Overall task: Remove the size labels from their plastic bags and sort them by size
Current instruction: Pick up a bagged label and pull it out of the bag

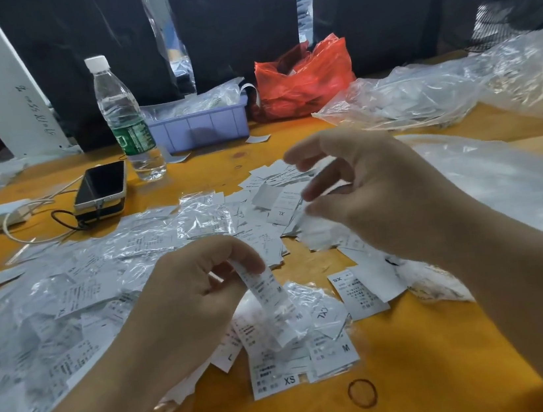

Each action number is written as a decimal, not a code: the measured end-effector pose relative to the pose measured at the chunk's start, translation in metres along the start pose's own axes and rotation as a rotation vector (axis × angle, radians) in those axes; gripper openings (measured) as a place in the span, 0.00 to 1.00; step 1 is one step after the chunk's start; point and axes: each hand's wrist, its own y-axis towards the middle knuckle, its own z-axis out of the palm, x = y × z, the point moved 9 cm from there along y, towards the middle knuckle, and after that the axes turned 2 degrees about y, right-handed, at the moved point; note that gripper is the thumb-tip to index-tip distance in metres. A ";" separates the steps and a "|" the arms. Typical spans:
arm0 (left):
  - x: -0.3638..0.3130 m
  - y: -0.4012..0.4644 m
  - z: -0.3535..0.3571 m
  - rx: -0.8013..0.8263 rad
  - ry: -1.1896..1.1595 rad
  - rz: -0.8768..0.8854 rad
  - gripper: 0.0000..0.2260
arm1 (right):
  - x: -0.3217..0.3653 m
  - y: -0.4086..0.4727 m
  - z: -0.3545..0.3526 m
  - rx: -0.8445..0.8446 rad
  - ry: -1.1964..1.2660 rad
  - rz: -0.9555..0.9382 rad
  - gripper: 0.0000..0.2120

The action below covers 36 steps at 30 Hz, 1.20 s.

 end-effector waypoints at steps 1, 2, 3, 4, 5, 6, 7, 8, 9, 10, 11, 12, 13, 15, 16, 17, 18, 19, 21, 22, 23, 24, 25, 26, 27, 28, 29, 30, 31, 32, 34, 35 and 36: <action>-0.001 0.000 -0.001 -0.009 0.002 0.004 0.18 | -0.001 -0.001 0.008 0.035 0.148 0.027 0.23; -0.002 0.000 -0.002 -0.022 -0.002 0.013 0.17 | -0.002 -0.002 0.014 0.058 0.258 0.057 0.22; -0.003 0.001 -0.003 -0.036 -0.010 0.019 0.15 | -0.004 -0.002 0.018 0.068 0.334 0.081 0.21; -0.004 0.001 -0.004 -0.045 -0.021 0.020 0.13 | -0.007 -0.001 0.021 0.068 0.386 0.102 0.20; -0.005 0.001 -0.005 -0.050 -0.032 0.018 0.13 | -0.010 -0.001 0.022 0.063 0.421 0.122 0.20; -0.005 0.001 -0.006 -0.053 -0.049 0.017 0.13 | -0.013 -0.001 0.023 0.059 0.448 0.142 0.20; -0.005 0.001 -0.006 -0.050 -0.076 0.017 0.13 | -0.015 0.000 0.025 0.058 0.470 0.161 0.20; -0.007 0.001 -0.006 -0.039 -0.112 0.019 0.12 | -0.017 0.000 0.027 0.061 0.492 0.179 0.20; -0.009 0.001 -0.005 -0.021 -0.153 0.023 0.11 | -0.018 -0.001 0.029 0.065 0.518 0.195 0.20; -0.011 0.001 -0.004 -0.005 -0.183 0.033 0.12 | -0.019 -0.001 0.032 0.069 0.544 0.212 0.20; -0.013 0.000 -0.003 0.005 -0.195 0.045 0.14 | -0.020 -0.001 0.034 0.072 0.568 0.227 0.20; -0.015 0.000 -0.003 0.006 -0.185 0.055 0.15 | -0.020 -0.002 0.037 0.076 0.587 0.237 0.20; -0.017 -0.001 -0.003 -0.008 -0.165 0.059 0.14 | -0.020 -0.002 0.039 0.081 0.606 0.243 0.20; -0.019 -0.002 -0.006 -0.066 -0.121 0.061 0.10 | -0.018 -0.003 0.045 0.099 0.662 0.256 0.19; -0.020 -0.002 -0.008 -0.096 -0.109 0.064 0.08 | -0.018 -0.004 0.049 0.109 0.694 0.269 0.19; -0.020 -0.002 -0.010 -0.118 -0.102 0.062 0.07 | -0.017 -0.003 0.053 0.118 0.719 0.286 0.18; -0.020 -0.003 -0.012 -0.137 -0.099 0.057 0.06 | -0.017 -0.003 0.056 0.123 0.736 0.308 0.18; -0.019 -0.003 -0.015 -0.154 -0.102 0.048 0.05 | -0.016 -0.002 0.059 0.125 0.747 0.330 0.17; -0.016 -0.003 -0.020 -0.181 -0.116 0.027 0.04 | -0.013 0.000 0.062 0.128 0.753 0.362 0.17; -0.015 -0.003 -0.023 -0.193 -0.121 0.017 0.03 | -0.011 0.001 0.064 0.132 0.752 0.374 0.16; -0.015 -0.003 -0.025 -0.204 -0.122 0.009 0.03 | -0.008 0.002 0.064 0.133 0.750 0.382 0.16; -0.014 -0.003 -0.027 -0.214 -0.120 0.004 0.02 | -0.007 0.003 0.065 0.132 0.751 0.384 0.16; -0.013 -0.003 -0.029 -0.218 -0.118 -0.003 0.02 | -0.005 0.004 0.067 0.135 0.753 0.384 0.14; -0.012 -0.003 -0.030 -0.220 -0.115 -0.011 0.02 | -0.004 0.005 0.069 0.142 0.761 0.384 0.12; -0.011 -0.003 -0.031 -0.219 -0.112 -0.017 0.02 | -0.003 0.007 0.070 0.154 0.782 0.386 0.11; -0.010 -0.002 -0.032 -0.218 -0.108 -0.022 0.02 | -0.002 0.008 0.072 0.173 0.817 0.390 0.10; -0.008 -0.002 -0.034 -0.220 -0.107 -0.030 0.02 | -0.002 0.010 0.074 0.196 0.852 0.391 0.11; -0.006 -0.002 -0.035 -0.224 -0.111 -0.039 0.03 | -0.001 0.012 0.075 0.219 0.871 0.388 0.15; -0.004 -0.002 -0.038 -0.229 -0.121 -0.048 0.03 | -0.001 0.013 0.075 0.247 0.863 0.379 0.17; -0.003 -0.002 -0.040 -0.233 -0.132 -0.051 0.04 | -0.001 0.014 0.076 0.285 0.819 0.364 0.18; -0.004 -0.001 -0.042 -0.234 -0.141 -0.033 0.04 | -0.004 0.011 0.080 0.381 0.624 0.322 0.16; -0.005 -0.001 -0.042 -0.232 -0.142 -0.023 0.05 | -0.005 0.008 0.083 0.420 0.517 0.299 0.15; -0.005 -0.001 -0.042 -0.228 -0.142 -0.018 0.05 | -0.006 0.005 0.085 0.433 0.438 0.277 0.14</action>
